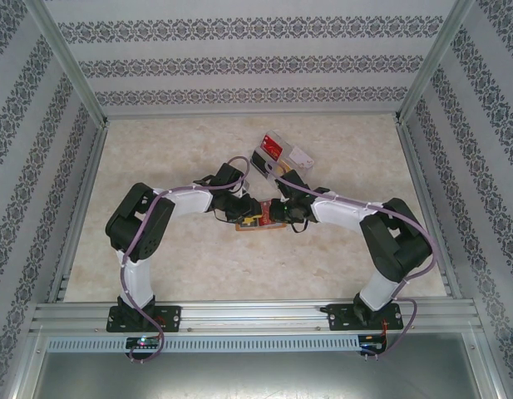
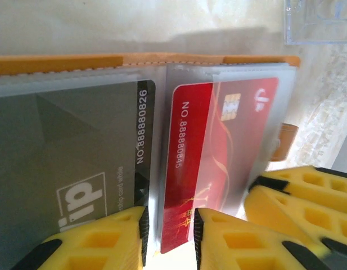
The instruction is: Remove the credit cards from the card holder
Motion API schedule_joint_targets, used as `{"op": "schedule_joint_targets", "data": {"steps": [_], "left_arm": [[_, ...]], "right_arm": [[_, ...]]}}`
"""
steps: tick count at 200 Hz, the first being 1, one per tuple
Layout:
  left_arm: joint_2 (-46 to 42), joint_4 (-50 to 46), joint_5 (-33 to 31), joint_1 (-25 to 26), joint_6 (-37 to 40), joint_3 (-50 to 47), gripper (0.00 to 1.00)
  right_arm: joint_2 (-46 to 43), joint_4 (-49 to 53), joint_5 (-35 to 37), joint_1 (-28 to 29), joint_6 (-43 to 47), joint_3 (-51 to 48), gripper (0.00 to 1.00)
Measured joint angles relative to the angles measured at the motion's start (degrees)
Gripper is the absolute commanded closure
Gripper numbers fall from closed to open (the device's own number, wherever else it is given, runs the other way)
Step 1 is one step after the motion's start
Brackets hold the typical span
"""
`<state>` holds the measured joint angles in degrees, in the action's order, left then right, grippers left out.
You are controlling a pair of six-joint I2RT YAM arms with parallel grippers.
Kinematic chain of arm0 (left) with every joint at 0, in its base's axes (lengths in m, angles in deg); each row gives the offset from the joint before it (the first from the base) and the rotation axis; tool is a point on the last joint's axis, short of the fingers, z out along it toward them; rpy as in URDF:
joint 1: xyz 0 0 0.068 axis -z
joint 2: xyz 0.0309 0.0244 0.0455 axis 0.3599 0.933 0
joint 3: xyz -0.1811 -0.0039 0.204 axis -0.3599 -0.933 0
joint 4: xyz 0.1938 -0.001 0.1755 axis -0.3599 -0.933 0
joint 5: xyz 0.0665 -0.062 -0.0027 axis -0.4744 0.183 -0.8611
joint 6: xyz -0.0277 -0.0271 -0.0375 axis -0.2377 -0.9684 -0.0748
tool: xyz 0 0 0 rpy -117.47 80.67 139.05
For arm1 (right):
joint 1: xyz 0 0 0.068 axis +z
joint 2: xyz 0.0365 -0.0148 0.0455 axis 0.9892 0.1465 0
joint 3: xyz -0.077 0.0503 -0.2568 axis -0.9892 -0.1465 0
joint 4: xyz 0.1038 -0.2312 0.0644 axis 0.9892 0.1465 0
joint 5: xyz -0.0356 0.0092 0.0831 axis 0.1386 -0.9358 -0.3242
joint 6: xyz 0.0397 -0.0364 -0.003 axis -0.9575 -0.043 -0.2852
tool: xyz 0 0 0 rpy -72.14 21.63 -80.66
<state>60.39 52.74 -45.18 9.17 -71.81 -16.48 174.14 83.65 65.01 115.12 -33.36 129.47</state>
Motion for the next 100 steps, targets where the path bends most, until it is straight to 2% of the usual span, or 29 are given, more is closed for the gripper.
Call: {"op": "schedule_joint_targets", "data": {"steps": [100], "left_arm": [[0.22, -0.17, 1.03, 0.0, 0.07, 0.59, 0.69]], "right_arm": [[2.19, -0.09, -0.96, -0.44, -0.13, 0.42, 0.79]]}}
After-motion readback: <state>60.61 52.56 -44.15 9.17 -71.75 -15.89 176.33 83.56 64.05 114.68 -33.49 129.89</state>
